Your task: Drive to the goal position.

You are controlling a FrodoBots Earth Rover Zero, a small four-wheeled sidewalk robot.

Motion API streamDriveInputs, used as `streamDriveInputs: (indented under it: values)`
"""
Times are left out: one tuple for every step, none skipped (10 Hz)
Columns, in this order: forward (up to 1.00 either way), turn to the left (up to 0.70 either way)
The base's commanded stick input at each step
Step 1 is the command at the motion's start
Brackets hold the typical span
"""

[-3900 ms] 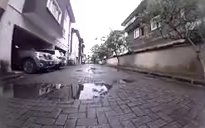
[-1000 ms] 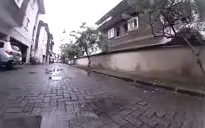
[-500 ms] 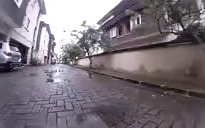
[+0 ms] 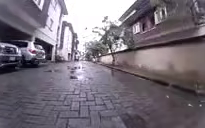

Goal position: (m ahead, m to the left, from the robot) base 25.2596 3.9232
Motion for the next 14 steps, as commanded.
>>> streamDriveInputs:
  values:
    - [0.70,0.00]
    - [0.70,0.00]
    - [0.70,0.00]
    - [0.70,0.00]
    - [0.70,0.00]
    - [0.70,0.00]
    - [0.70,0.00]
    - [0.70,0.00]
    - [0.70,0.00]
    - [0.70,0.00]
    - [0.70,0.00]
    - [0.70,0.00]
    - [0.70,0.00]
    - [0.70,0.00]
